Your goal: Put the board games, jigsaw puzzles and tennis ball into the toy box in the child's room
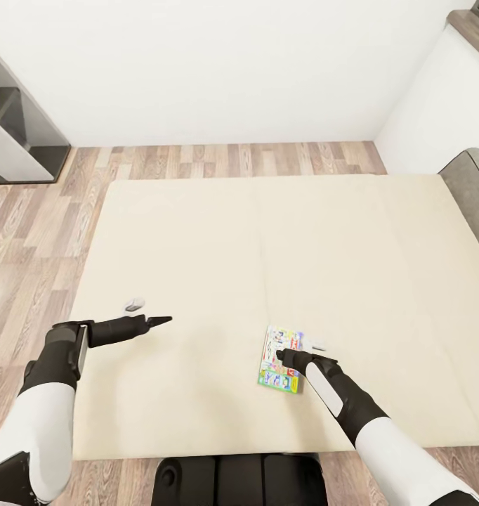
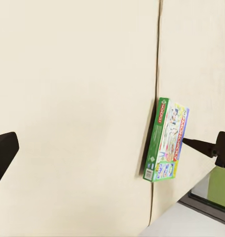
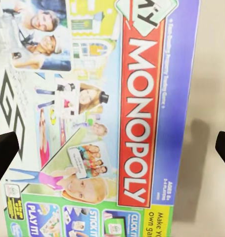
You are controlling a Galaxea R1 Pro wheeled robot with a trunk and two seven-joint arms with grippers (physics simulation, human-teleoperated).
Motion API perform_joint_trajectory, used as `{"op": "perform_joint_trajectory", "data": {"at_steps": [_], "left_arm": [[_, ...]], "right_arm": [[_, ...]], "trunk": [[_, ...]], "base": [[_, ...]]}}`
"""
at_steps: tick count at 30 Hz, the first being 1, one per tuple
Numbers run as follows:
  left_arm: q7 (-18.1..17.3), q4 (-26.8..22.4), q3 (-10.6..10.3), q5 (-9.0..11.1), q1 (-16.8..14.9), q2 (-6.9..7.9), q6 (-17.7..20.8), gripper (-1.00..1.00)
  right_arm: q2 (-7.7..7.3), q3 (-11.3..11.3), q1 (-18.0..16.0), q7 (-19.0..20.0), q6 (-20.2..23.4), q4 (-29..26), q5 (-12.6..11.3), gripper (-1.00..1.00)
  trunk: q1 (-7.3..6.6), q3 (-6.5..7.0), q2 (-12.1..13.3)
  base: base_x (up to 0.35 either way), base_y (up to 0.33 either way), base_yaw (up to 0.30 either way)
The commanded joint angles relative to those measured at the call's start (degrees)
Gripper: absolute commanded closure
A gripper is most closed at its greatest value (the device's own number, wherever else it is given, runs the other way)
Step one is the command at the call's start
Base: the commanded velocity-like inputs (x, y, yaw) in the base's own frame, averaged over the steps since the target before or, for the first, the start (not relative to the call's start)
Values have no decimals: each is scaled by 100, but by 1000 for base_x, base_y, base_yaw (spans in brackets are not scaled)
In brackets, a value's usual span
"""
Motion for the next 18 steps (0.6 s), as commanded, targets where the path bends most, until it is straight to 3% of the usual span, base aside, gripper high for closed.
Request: {"op": "perform_joint_trajectory", "data": {"at_steps": [1,18], "left_arm": [[-70,-5,24,-59,-6,-1,43,-100],[-106,-5,27,-60,-6,12,35,-100]], "right_arm": [[-9,36,-4,-57,11,-12,-60,-100],[-7,44,0,-60,13,-34,-56,-100]], "trunk": [[3,-7,-9],[3,-8,-9]], "base": [[0,0,-1],[0,0,0]]}}
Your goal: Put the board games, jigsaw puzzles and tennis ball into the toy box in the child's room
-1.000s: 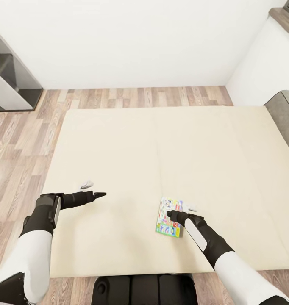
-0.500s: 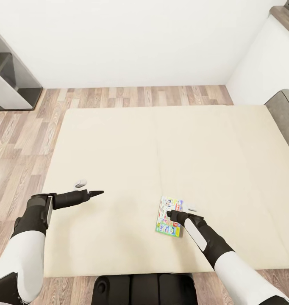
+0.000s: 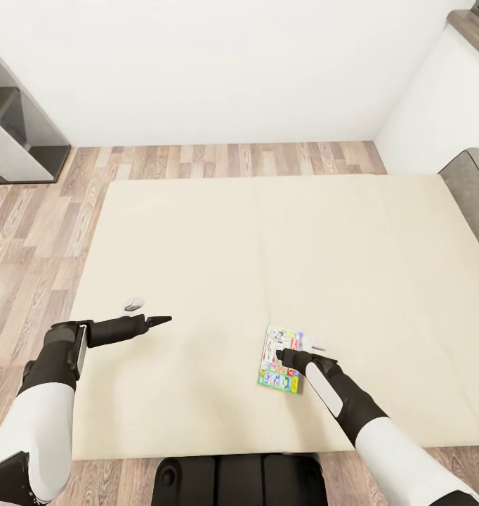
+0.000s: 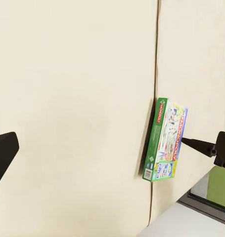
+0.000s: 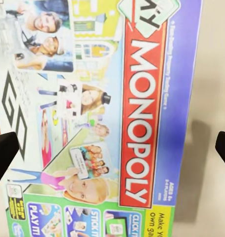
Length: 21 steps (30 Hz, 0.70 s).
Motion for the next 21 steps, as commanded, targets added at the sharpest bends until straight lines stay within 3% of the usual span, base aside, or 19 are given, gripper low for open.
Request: {"op": "perform_joint_trajectory", "data": {"at_steps": [1,21], "left_arm": [[-54,-5,23,-60,-6,-5,46,-100],[-35,-5,15,-60,-6,-5,47,-100]], "right_arm": [[-9,36,-4,-59,10,-13,-59,-100],[-10,37,2,-57,8,-33,-57,-100]], "trunk": [[3,-7,-9],[3,-7,-9]], "base": [[0,0,0],[0,0,5]]}}
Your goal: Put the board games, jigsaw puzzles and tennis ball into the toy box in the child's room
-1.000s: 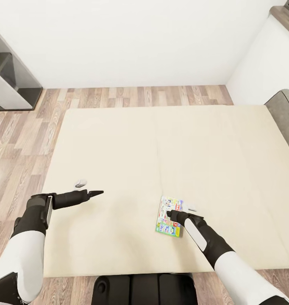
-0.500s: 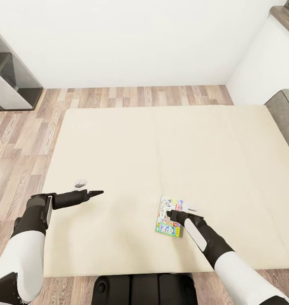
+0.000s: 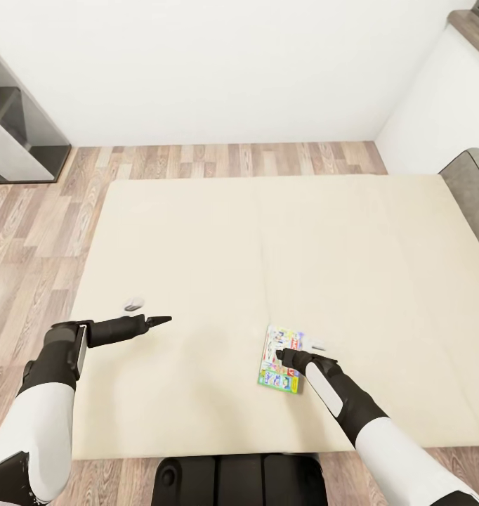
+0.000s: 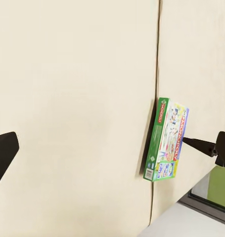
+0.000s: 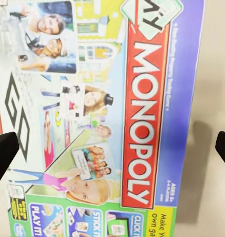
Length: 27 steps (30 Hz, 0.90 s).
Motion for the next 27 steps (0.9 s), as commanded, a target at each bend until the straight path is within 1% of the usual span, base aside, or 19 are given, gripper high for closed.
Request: {"op": "perform_joint_trajectory", "data": {"at_steps": [1,6,10,20,27], "left_arm": [[-55,-5,23,-60,-7,-5,44,-100],[-51,-5,23,-60,-7,-5,44,-100],[-42,-5,22,-60,-7,-5,44,-100],[-34,-5,19,-60,-7,-5,42,-100],[-26,-4,19,-60,-7,-5,42,-100]], "right_arm": [[-9,35,-3,-57,11,-12,-60,-100],[-7,37,-3,-60,11,-13,-59,-100],[-2,52,-3,-63,11,-13,-58,-100],[-8,37,-3,-57,11,-13,-60,-100],[-9,35,-3,-56,11,-13,-62,-100]], "trunk": [[3,-7,-9],[3,-7,-9],[3,-7,-9],[3,-7,-9],[3,1,-9]], "base": [[0,0,105],[0,0,179],[0,0,78],[0,0,13],[0,0,-50]]}}
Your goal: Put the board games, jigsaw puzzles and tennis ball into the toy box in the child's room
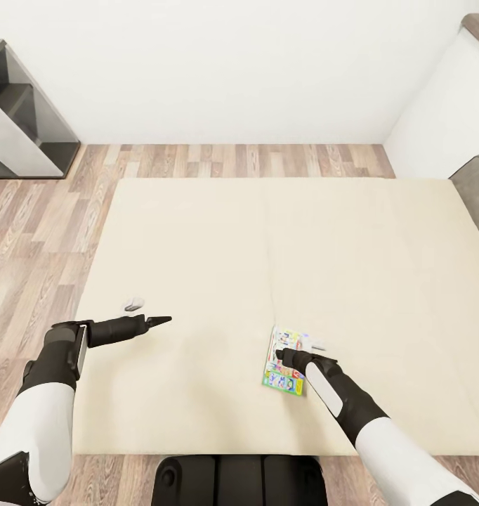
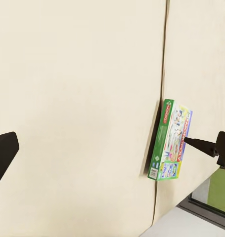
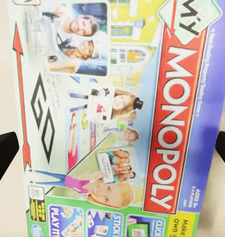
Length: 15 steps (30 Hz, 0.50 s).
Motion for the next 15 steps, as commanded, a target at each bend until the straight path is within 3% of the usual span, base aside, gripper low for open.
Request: {"op": "perform_joint_trajectory", "data": {"at_steps": [1,15], "left_arm": [[-56,-6,23,-59,-6,-5,44,-100],[-56,-6,20,-59,-6,-5,42,-100]], "right_arm": [[-9,35,-4,-58,11,-12,-60,-100],[-9,45,-4,-53,12,-11,-56,-100]], "trunk": [[3,-7,-9],[3,-6,-9]], "base": [[0,0,-23],[0,0,-4]]}}
